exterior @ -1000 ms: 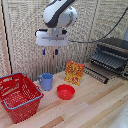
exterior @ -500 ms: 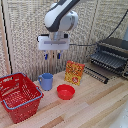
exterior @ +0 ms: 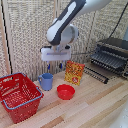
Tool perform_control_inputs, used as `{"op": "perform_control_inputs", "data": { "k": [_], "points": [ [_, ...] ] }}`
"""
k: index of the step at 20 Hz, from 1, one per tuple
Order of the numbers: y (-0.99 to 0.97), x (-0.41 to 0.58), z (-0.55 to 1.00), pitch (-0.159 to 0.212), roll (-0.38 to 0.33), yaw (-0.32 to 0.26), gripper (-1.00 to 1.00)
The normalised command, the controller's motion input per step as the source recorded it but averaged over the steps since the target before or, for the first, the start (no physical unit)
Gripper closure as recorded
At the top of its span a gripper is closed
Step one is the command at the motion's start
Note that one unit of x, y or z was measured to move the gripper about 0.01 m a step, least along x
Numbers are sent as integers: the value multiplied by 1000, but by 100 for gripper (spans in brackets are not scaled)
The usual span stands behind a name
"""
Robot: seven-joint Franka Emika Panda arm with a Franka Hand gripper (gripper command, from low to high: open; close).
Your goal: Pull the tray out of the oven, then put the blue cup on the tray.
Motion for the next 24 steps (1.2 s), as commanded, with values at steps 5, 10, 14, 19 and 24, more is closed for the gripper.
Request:
{"op": "perform_control_inputs", "data": {
  "k": [5, 10, 14, 19, 24],
  "points": [
    [215, -6, -480, -17, -2, 29, -100],
    [226, -22, -217, -12, 0, 60, 100],
    [26, -58, -7, -7, 0, 0, 100],
    [2, 2, -2, 0, 0, 4, 100],
    [-49, -15, 119, -1, 26, -53, 100]
  ]
}}
